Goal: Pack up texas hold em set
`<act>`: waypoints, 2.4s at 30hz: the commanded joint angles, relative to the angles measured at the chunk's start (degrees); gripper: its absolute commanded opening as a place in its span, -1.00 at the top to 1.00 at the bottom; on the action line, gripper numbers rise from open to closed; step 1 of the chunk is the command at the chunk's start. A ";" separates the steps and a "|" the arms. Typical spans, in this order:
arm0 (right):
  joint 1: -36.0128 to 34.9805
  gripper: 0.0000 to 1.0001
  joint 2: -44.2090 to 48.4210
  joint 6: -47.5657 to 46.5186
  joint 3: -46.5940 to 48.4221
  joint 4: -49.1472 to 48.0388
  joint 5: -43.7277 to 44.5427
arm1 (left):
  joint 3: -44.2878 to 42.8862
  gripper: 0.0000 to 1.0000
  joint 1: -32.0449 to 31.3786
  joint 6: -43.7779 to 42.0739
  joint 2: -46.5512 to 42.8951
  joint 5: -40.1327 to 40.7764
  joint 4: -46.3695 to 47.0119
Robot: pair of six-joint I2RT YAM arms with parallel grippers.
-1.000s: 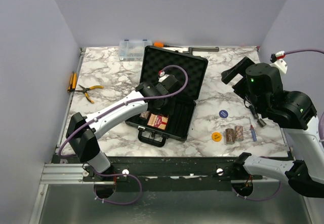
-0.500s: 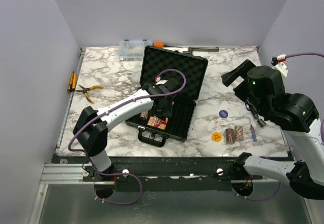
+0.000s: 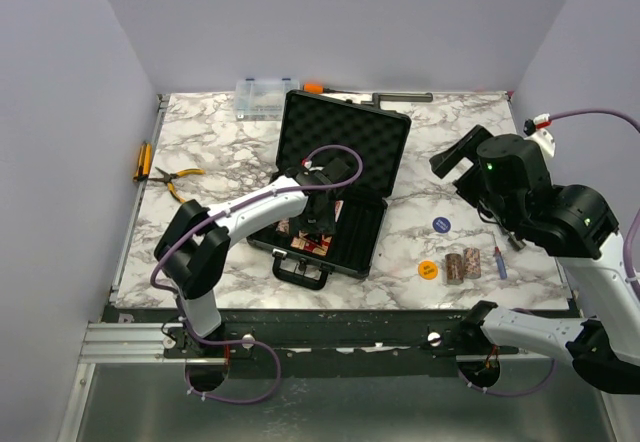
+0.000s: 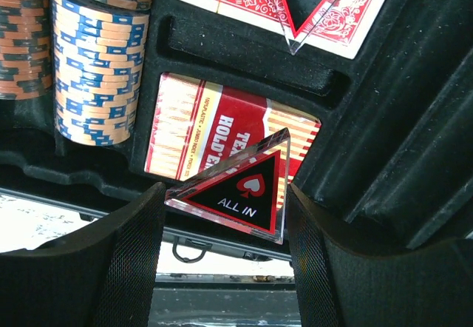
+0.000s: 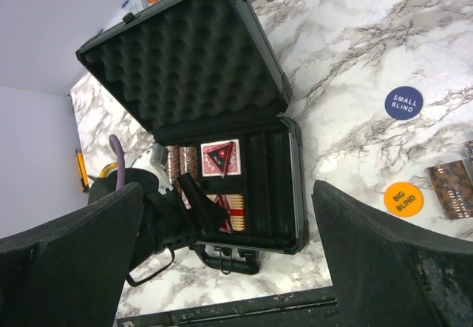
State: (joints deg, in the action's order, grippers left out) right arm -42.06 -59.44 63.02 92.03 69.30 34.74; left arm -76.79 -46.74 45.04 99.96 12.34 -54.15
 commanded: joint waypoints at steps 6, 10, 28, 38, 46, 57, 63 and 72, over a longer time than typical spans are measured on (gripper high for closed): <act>-0.25 -1.00 0.17 0.70 -1.25 0.32 -0.68 | 1.88 1.00 1.46 0.57 1.75 -2.83 2.90; -0.26 -1.00 0.01 0.56 -1.33 0.12 -0.78 | 2.34 1.00 1.74 0.97 1.66 -3.68 3.51; -0.24 -1.00 -0.39 -0.22 -2.02 -0.12 -1.43 | 4.16 1.00 2.69 1.38 1.43 -3.83 4.27; -0.29 -1.00 -0.70 -0.61 -2.42 -0.70 -1.17 | 4.37 0.79 2.97 1.12 0.52 -3.86 4.48; -0.24 -1.00 -0.64 -0.95 -2.95 -1.26 -1.16 | 4.81 -0.20 3.06 1.43 -1.97 -3.31 4.43; -0.30 -1.00 -0.20 -2.56 -4.21 -3.06 -1.55 | 5.34 -0.97 3.12 1.60 -9.31 -3.50 4.14; -0.21 -1.00 0.98 -4.95 -5.37 -4.75 -1.74 | 6.22 -0.97 2.93 0.79 -17.82 -3.16 4.13; -0.28 -1.00 2.95 -11.03 -4.34 -3.90 -5.20 | 11.59 -0.97 2.97 0.23 -36.95 -1.54 2.95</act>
State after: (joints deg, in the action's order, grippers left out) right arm -42.06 -58.08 55.75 87.37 65.60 31.94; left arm -67.55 -43.94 46.04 70.52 9.89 -50.22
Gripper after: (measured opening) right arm 0.998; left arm 0.984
